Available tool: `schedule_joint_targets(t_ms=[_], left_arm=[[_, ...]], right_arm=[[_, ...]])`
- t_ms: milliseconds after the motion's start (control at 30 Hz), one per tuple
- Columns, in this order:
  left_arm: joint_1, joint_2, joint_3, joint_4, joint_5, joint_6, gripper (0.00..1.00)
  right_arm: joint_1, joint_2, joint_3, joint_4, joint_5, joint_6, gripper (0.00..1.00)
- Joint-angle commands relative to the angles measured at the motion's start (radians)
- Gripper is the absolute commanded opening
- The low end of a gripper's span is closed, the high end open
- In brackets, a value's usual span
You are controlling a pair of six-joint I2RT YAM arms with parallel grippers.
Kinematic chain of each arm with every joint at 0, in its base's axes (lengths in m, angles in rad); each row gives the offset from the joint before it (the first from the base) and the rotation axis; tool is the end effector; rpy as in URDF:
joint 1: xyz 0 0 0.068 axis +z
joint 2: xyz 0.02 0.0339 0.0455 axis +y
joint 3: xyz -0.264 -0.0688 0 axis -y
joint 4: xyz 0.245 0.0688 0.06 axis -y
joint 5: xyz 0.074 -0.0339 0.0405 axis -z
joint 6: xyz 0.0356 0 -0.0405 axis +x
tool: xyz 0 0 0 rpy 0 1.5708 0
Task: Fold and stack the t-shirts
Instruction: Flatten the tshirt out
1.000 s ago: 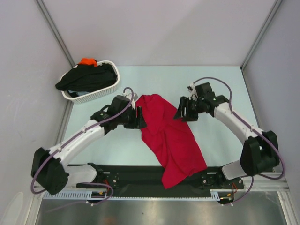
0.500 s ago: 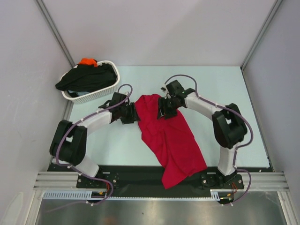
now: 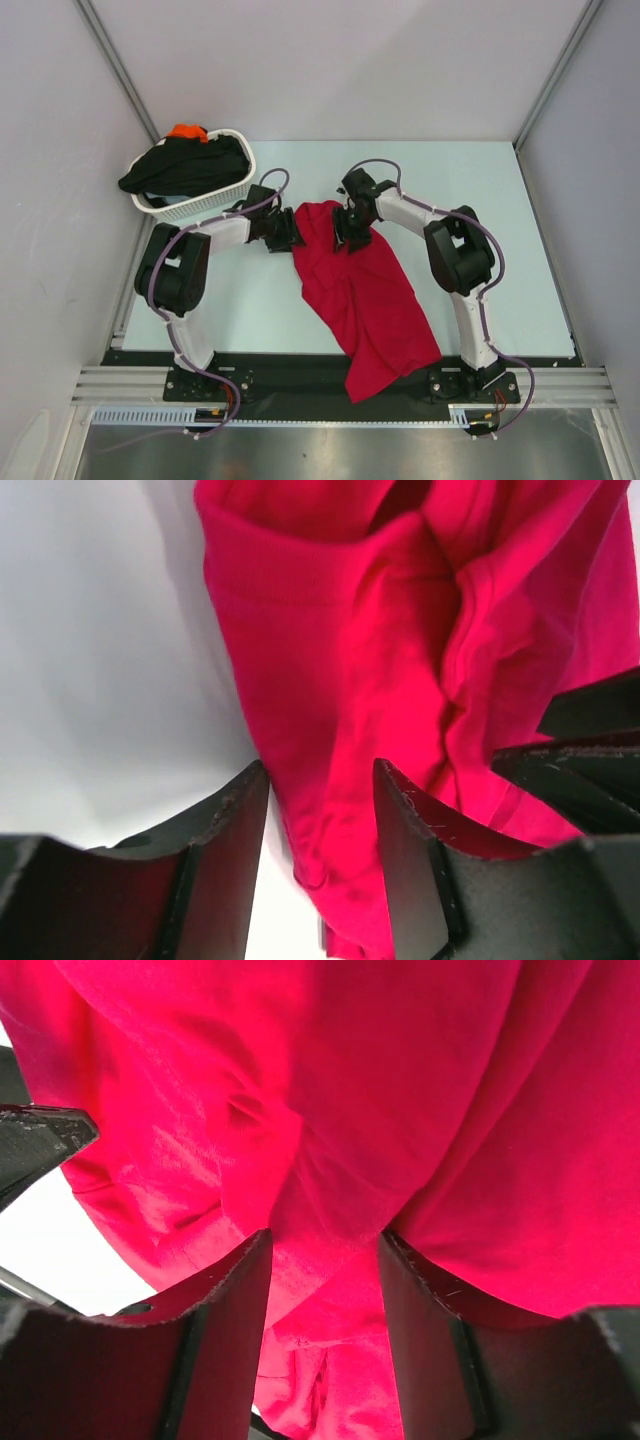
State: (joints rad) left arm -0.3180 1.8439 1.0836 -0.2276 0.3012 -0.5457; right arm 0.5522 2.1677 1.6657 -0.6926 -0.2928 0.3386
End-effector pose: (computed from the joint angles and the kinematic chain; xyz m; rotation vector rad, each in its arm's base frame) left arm 0.3477 -0.1256 0.1522 -0.1812 2.6468 -0.6980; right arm 0.3792 0.2457 0.1660 -0.3853 2.8393 0.6160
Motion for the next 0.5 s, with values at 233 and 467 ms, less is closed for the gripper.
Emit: schedule_joint_targets(t_ms=[233,467], left_arm=[[0.011,-0.014,0.093,-0.019,-0.011,0.044,0.00],[0.011,-0.242,0.212,-0.174,-0.115,0.133,0.00]], right_arm=[[-0.014,0.008,0.127,-0.062,0.082,0.003,0.01],[-0.109,-0.228,0.220,-0.157,0.244,-0.010,0.00]])
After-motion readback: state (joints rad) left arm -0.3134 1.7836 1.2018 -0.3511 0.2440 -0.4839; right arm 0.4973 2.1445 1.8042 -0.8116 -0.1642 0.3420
